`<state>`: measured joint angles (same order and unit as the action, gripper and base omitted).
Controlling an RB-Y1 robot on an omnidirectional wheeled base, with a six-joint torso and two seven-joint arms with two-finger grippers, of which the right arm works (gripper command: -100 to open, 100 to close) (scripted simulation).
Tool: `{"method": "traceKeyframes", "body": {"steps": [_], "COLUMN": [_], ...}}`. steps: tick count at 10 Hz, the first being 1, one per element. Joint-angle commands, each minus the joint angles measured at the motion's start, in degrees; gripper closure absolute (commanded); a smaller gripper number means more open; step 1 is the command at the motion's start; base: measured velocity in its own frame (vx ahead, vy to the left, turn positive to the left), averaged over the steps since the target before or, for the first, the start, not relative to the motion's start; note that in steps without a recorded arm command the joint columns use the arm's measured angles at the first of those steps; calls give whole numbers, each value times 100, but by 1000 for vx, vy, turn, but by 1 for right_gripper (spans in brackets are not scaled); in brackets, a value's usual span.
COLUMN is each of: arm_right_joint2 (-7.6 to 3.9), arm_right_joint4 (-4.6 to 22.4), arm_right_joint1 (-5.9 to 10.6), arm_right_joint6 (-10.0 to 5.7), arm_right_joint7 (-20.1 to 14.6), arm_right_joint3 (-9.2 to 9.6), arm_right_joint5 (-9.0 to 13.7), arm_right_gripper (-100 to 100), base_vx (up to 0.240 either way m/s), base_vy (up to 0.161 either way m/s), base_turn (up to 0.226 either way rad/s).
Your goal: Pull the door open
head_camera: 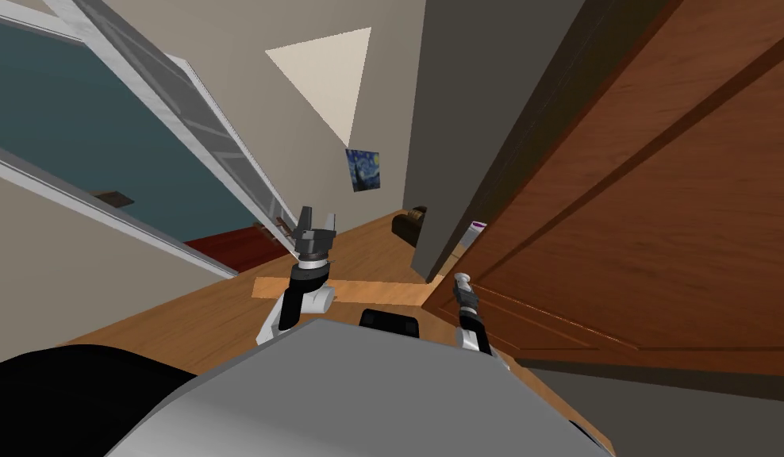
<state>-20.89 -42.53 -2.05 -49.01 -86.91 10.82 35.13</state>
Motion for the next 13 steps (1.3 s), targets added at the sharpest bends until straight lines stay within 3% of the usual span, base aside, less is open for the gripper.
{"method": "traceKeyframes", "body": {"steps": [1,2,3,10,11,13], "arm_right_joint2": [-65,-43,-125,-502,-470,-597], "arm_right_joint4": [-9,-29,-49,-147,-174,-173], "arm_right_joint1": [-26,-31,-104,-333,-345,-456], "arm_right_joint6": [-67,-23,-93,-399,-330,-514], "arm_right_joint7": [-171,-91,-249,-802,-730,-915], "arm_right_joint3": [136,78,225,705,667,841], "arm_right_joint5": [-51,-28,-100,-348,-327,-420], "arm_right_gripper": [100,100,100,100,100,100], "base_vx": [-248,-116,-180,-240,-101,-188], "base_vy": [-55,-29,-15,-33,-26,-63], "base_turn": [95,37,118,101,22,138]}}
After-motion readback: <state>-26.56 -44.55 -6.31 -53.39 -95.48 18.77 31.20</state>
